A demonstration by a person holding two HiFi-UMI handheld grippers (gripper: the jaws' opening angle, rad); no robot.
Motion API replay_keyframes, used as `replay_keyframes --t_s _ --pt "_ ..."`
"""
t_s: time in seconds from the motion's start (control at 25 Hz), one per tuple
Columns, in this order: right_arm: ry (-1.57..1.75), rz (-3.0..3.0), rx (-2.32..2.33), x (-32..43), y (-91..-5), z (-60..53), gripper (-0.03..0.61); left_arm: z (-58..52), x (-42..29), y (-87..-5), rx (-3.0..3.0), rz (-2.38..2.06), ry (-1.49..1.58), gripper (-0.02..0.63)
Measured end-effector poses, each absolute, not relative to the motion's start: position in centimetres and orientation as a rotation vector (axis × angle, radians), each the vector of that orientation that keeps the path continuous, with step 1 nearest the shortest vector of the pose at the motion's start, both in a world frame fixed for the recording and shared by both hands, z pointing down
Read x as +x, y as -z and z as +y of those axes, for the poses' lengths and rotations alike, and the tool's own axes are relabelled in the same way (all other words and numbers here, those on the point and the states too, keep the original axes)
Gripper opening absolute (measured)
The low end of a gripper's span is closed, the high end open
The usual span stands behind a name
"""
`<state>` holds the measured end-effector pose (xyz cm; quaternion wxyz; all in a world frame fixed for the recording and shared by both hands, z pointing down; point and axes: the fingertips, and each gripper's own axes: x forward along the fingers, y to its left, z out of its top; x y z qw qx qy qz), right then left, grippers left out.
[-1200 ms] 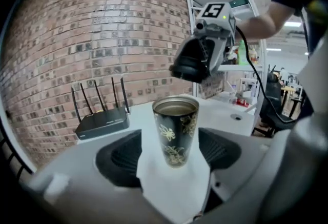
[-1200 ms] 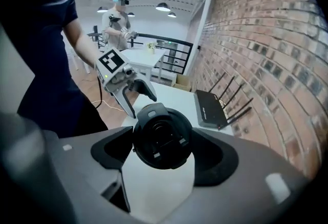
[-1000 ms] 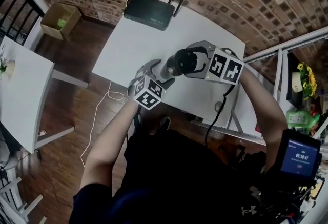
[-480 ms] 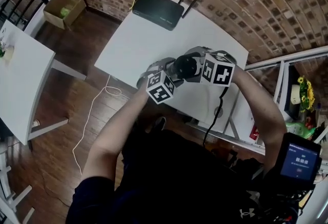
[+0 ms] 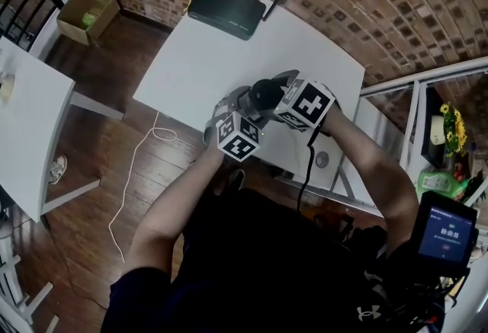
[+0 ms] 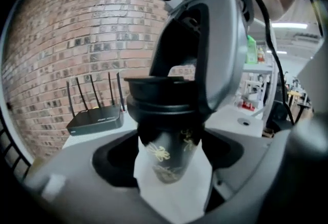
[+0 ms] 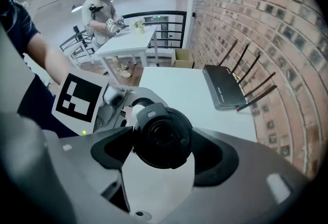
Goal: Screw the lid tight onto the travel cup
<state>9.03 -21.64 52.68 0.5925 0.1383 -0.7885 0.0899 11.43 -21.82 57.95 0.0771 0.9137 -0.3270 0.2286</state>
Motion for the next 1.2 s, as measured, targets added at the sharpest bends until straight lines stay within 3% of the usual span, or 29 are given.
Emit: replay_keyframes --t_s 0.12,0.32,0.68,1.04,1.2 --pt "-0.086 -1.846 0.234 7.7 -52.1 -21.2 0.362 -21.3 10.5 -57.9 2.774 -0.914 -0.633 0.385" --pt "0.14 -1.906 -0.08 5.7 -51.9 -20.7 0.363 -21.9 9.3 -59.4 2.925 -0.636 -0.857 0.415" --pt "-0.122 -1.956 0.341 7.0 -51.2 -20.6 0.362 -21.9 10.9 -58.8 2.699 -1.14 -0.703 0.397" --pt "0.13 -1.985 0.004 6.0 -51.6 -19.3 0.363 -21.0 10.2 -58.3 2.931 -0.739 -0.862 0.408" --pt "-0.117 -2.008 0.252 5.9 -52.5 -20.6 0.362 -21.8 9.1 -58.4 2.804 -0.975 -0.775 0.403"
